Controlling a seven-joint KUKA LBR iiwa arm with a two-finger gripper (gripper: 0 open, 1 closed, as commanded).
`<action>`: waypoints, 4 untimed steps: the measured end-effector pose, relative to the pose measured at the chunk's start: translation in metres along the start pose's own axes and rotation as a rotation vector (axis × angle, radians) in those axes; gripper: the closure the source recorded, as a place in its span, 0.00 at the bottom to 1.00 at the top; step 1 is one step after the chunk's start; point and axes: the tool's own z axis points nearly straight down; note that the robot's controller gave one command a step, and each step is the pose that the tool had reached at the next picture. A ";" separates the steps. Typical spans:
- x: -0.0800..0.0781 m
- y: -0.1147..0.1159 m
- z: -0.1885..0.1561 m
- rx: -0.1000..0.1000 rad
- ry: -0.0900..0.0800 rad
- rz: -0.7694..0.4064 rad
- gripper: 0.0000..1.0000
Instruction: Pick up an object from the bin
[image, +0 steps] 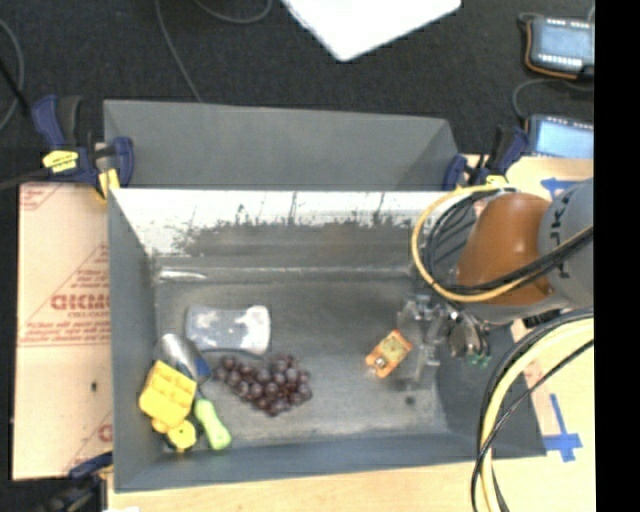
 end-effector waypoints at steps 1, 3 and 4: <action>0.000 0.000 0.000 0.000 0.000 -0.001 0.00; 0.019 0.015 0.004 0.000 0.001 -0.182 0.00; 0.033 0.035 0.006 0.001 -0.006 -0.010 1.00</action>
Offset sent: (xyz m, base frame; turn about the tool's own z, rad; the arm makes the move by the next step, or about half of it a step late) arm -0.0323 0.0295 -0.0111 -0.2294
